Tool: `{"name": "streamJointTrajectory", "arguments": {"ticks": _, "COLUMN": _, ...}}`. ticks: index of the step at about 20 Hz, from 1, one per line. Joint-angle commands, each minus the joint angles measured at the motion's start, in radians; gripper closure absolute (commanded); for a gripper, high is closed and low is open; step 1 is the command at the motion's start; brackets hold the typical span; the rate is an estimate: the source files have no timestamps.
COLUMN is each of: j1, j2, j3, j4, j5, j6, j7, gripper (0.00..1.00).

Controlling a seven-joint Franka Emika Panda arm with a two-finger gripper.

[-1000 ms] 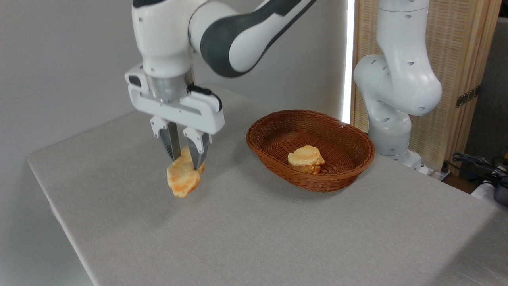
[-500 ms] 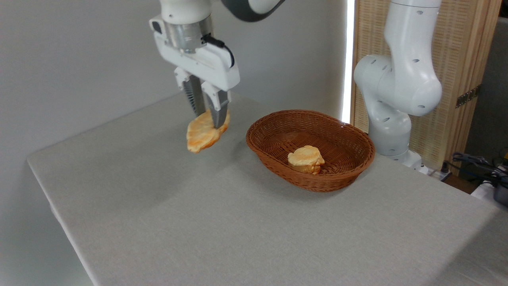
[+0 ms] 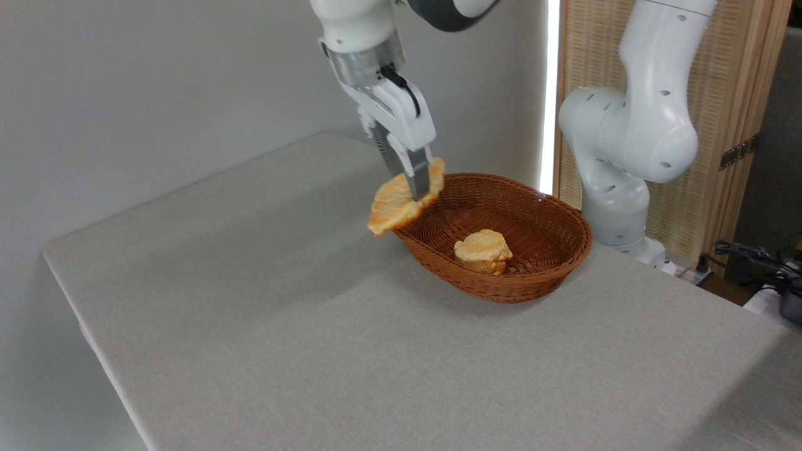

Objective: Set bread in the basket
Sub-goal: 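Lower the bread roll into the basket beside the round bun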

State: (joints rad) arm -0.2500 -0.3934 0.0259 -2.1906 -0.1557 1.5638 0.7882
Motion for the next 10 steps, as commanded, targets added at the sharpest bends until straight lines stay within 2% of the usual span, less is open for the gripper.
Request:
{"name": "streamJointTrajectory", "arguments": {"ticks": 1, "j1": -0.005, "j2": -0.028, "j3": 0.002, "j4": -0.049, "j5": 0.013, "j6": -0.041, "j7": 0.088, "gripper": 0.29}}
{"name": "streamJointTrajectory", "arguments": {"ticks": 3, "j1": -0.005, "j2": -0.027, "j3": 0.0, "j4": -0.063, "j5": 0.013, "j6": -0.045, "j7": 0.13, "gripper": 0.12}}
{"name": "streamJointTrajectory", "arguments": {"ticks": 5, "j1": -0.015, "j2": -0.025, "j3": -0.001, "j4": -0.078, "j5": 0.013, "j6": -0.051, "j7": 0.154, "gripper": 0.04}}
{"name": "streamJointTrajectory", "arguments": {"ticks": 10, "j1": -0.051, "j2": -0.009, "j3": -0.001, "j4": -0.087, "j5": 0.013, "j6": -0.061, "j7": 0.158, "gripper": 0.0}}
